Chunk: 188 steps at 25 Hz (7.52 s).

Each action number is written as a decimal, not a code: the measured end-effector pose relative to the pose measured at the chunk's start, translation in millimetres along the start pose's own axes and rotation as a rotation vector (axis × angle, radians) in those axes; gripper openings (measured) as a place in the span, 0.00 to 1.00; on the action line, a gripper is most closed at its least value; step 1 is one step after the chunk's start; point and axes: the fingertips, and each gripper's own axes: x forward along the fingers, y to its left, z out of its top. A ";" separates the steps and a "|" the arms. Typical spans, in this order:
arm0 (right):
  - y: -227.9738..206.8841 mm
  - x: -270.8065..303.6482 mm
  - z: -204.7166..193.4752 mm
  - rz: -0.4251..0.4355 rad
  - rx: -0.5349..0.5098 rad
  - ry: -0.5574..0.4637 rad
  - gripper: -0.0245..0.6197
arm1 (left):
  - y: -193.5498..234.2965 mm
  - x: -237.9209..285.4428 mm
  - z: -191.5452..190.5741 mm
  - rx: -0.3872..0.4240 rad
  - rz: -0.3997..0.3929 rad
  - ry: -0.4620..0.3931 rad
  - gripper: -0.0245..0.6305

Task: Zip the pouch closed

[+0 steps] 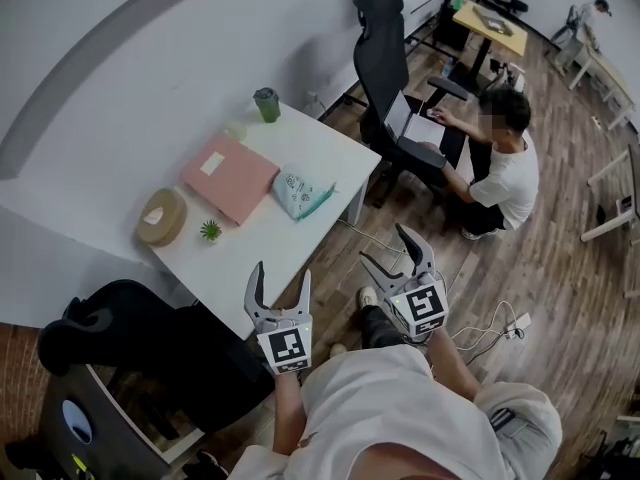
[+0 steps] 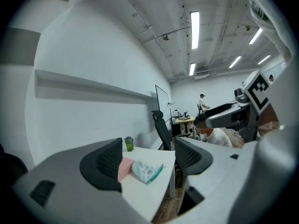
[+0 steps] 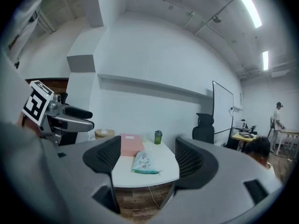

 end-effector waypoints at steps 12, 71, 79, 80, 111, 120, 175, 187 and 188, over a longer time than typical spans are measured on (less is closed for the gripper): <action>-78.6 76.9 1.1 0.135 0.012 -0.008 0.60 | -5.7 85.1 17.7 -0.025 0.133 0.043 0.57; -104.9 345.2 -204.8 0.830 -0.313 0.520 0.36 | -0.5 313.1 -194.3 -0.345 0.088 0.506 0.38; -109.8 347.0 -225.9 1.042 -0.412 0.519 0.34 | -25.6 316.4 -203.9 -0.410 0.258 0.553 0.35; -110.0 346.4 -227.5 1.070 -0.423 0.518 0.33 | -29.5 317.1 -204.5 -0.418 0.278 0.559 0.34; -84.5 318.8 -285.6 1.565 -0.834 0.420 0.15 | -117.4 356.2 -263.4 -0.588 0.496 0.685 0.27; -81.7 312.4 -286.8 1.595 -0.847 0.428 0.05 | -120.0 360.8 -267.1 -0.604 0.506 0.691 0.25; -88.9 325.3 -285.5 1.418 -0.765 0.557 0.04 | -100.8 342.2 -268.7 -0.594 0.419 0.729 0.04; -88.7 329.0 -289.0 1.336 -0.755 0.596 0.04 | -91.1 328.2 -271.5 -0.602 0.404 0.728 0.04; -88.9 329.7 -289.2 1.328 -0.753 0.599 0.04 | -89.0 325.5 -272.3 -0.604 0.408 0.729 0.04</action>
